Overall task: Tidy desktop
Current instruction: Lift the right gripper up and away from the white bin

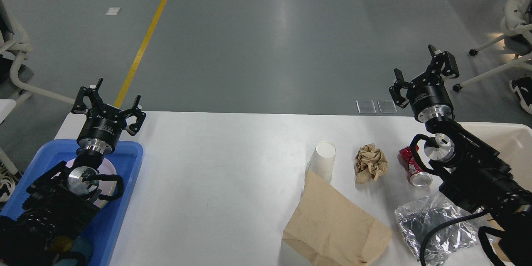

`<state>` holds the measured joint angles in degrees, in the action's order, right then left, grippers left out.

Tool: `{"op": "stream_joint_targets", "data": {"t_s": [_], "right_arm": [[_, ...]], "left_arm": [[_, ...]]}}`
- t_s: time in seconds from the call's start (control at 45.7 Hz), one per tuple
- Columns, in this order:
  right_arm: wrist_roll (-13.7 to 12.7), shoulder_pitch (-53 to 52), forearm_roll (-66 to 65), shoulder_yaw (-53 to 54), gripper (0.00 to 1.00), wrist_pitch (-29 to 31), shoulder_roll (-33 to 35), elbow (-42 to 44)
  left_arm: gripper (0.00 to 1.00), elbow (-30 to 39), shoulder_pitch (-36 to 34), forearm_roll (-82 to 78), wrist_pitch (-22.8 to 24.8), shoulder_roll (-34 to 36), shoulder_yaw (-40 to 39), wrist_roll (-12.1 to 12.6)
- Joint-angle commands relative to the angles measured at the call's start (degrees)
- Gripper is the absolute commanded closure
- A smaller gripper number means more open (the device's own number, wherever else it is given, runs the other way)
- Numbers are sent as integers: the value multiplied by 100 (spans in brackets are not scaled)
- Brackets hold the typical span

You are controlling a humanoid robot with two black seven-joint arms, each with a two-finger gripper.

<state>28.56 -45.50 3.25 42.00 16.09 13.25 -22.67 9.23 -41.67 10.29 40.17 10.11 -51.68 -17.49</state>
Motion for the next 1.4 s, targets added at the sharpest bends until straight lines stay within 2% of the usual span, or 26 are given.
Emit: {"op": "stream_joint_targets", "data": {"t_s": [0.0,0.131,0.306,0.525,0.656,0.94,1.137,1.247,1.378], "right_arm": [[0,6,0,-7,0,17,11,-19],[-8,-3,0,2,0,17,151,-1],[-17,120,0,19,0,8,749,17],[27,85,-9,-16,0,61,749,-80],[27,138,-9,-42,0,535,785,-89],[18,-73,-18,-481,0,544,1013,-107],[-35,-319,-88,-1534,0,483,1241,-212],[-87,-784,-571,-3220,0,395,1303,-668],[-96,-1654,-607,-5611,0,-114,1303,-1152]], "left_arm": [[3,0,1,-1,0,0,0,0],[3,0,1,-1,0,0,0,0],[3,0,1,-1,0,0,0,0],[3,0,1,-1,0,0,0,0],[3,0,1,-1,0,0,0,0],[4,0,1,-1,0,0,0,0],[3,0,1,-1,0,0,0,0],[4,0,1,-1,0,0,0,0],[3,0,1,-1,0,0,0,0]]}}
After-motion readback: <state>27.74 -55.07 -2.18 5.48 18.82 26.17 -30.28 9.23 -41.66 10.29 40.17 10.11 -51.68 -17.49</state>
